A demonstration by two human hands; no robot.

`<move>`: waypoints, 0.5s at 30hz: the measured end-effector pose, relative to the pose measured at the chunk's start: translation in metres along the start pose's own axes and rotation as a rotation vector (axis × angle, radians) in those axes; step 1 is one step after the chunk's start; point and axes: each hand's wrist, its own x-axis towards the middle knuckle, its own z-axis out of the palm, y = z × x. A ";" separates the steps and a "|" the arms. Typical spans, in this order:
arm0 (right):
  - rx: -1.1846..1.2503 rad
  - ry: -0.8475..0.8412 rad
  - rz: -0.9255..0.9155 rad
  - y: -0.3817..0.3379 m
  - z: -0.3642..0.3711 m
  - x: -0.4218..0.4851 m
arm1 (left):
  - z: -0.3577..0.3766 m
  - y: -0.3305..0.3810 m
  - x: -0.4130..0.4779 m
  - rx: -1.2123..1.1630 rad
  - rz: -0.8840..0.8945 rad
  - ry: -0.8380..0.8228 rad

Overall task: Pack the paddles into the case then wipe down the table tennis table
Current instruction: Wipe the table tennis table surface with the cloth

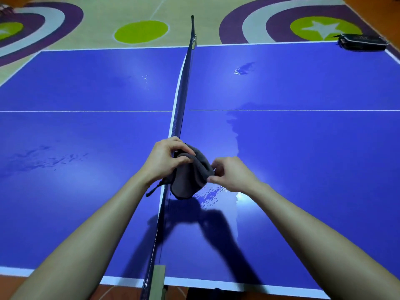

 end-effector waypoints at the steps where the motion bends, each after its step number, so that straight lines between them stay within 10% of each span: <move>1: -0.055 0.041 -0.001 0.003 -0.002 0.007 | 0.000 -0.006 0.006 0.003 0.000 0.000; 15: -0.483 0.424 -0.389 0.053 -0.111 0.130 | 0.007 -0.024 0.137 0.595 0.242 0.094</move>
